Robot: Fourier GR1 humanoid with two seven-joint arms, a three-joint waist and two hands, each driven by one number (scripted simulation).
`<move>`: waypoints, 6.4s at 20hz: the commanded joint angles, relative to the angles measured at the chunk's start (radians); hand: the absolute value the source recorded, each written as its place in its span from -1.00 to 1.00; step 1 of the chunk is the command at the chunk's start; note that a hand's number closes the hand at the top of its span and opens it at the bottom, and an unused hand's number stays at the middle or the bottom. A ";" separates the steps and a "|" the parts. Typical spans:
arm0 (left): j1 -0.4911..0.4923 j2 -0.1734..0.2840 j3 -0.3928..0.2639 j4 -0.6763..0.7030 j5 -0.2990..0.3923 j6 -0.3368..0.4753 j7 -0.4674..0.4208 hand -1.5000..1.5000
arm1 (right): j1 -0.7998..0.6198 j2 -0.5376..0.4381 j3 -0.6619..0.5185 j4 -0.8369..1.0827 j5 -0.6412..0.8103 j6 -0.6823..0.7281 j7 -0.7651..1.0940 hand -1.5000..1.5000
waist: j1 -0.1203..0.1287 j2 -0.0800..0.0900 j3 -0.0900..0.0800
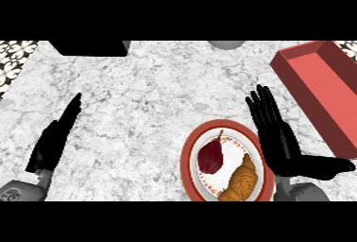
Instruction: Pick the pear from the plate and place it in the cardboard box
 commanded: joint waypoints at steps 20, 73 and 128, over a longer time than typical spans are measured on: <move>0.076 -0.055 0.231 -0.127 0.336 -0.121 0.050 0.00 | 0.376 -0.200 0.154 -0.302 0.803 -0.538 0.266 -1.00 | -0.028 0.001 -0.018; 0.090 -0.182 0.299 -0.159 0.210 -0.191 0.094 0.00 | -0.223 0.181 0.205 -0.064 1.126 0.374 1.407 -1.00 | -0.023 0.002 -0.010; 0.097 -0.311 0.430 -0.187 0.094 -0.331 0.137 0.00 | -0.466 0.061 -0.034 0.505 1.178 0.364 0.911 1.00 | -0.009 0.006 -0.009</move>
